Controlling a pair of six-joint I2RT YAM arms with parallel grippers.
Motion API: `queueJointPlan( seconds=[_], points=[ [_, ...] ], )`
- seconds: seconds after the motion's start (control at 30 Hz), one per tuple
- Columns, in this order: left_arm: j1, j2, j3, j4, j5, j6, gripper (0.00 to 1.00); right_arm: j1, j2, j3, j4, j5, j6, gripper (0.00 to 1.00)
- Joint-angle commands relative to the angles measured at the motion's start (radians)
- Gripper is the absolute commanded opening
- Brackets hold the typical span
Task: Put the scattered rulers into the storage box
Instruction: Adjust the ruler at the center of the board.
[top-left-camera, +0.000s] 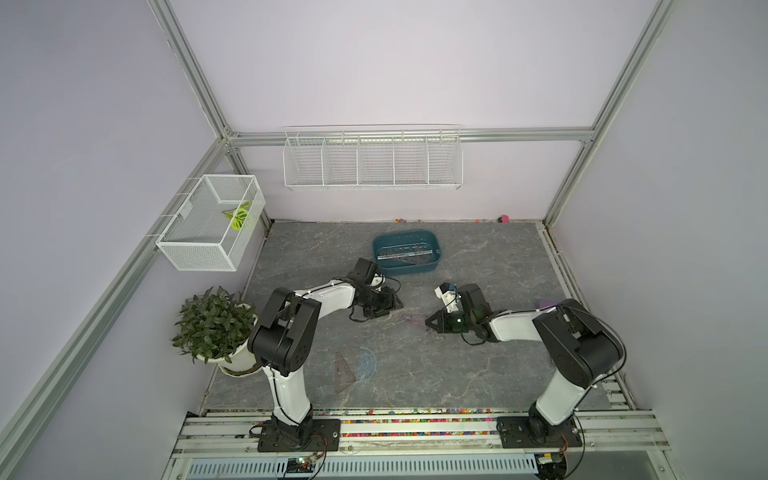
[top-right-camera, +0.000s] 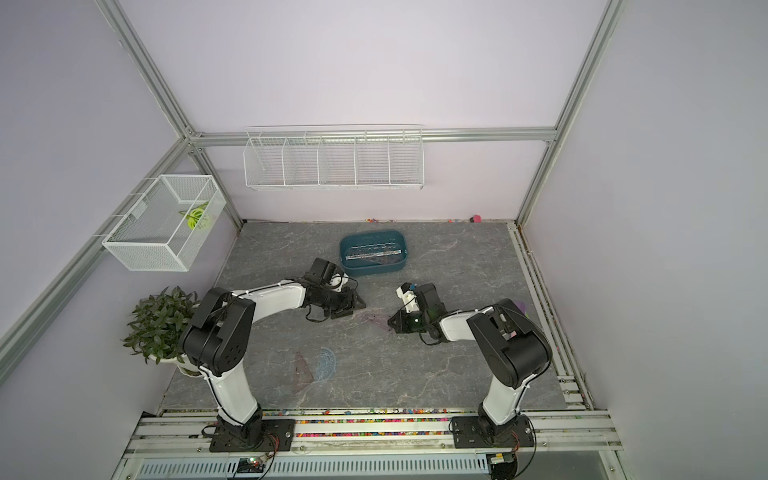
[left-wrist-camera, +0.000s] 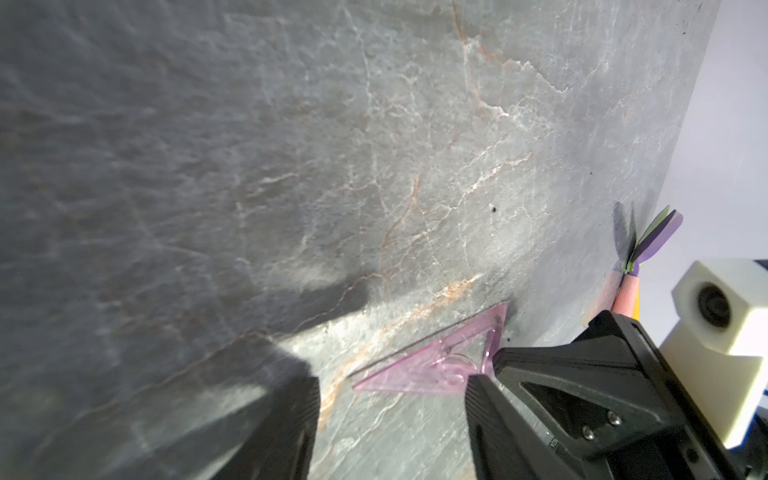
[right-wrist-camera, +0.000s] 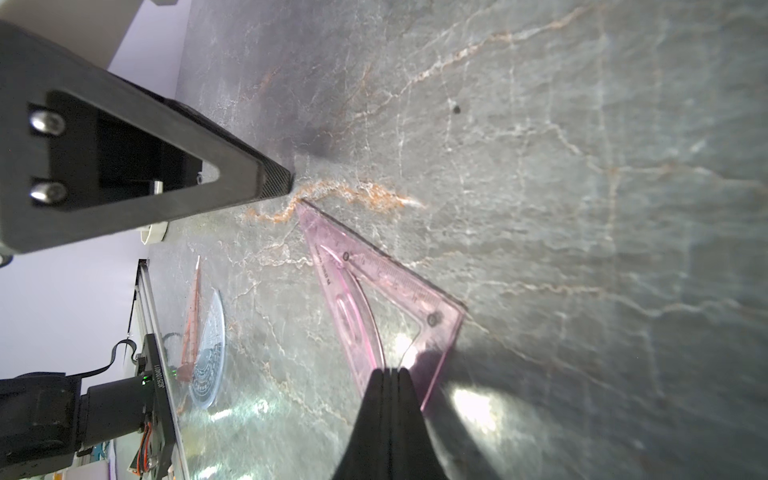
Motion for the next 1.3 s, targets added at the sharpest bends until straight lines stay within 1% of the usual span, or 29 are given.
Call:
queueJointPlan(
  seconds=[0.0, 0.57, 0.67, 0.87, 1.03, 1.27],
  points=[
    [0.002, 0.055, -0.036, -0.027, -0.042, 0.002, 0.62, -0.003, -0.024, 0.021, -0.038, -0.005, 0.004, 0.06],
    [0.002, 0.07, -0.039, -0.018, -0.032, -0.005, 0.63, -0.004, -0.041, 0.047, -0.07, 0.001, -0.009, 0.06],
    [0.0, 0.07, -0.039, -0.017, -0.033, -0.005, 0.63, -0.003, -0.015, 0.028, -0.056, 0.014, -0.012, 0.06],
    [0.001, 0.081, -0.027, -0.04, -0.054, -0.001, 0.64, -0.004, 0.094, -0.034, 0.024, 0.027, 0.001, 0.05],
    [0.001, 0.086, -0.019, -0.05, -0.063, 0.001, 0.65, -0.01, 0.107, -0.066, 0.043, 0.037, 0.001, 0.05],
    [-0.025, 0.102, -0.032, -0.035, 0.005, 0.005, 0.65, -0.028, 0.109, -0.104, 0.07, 0.033, 0.01, 0.04]
  ],
)
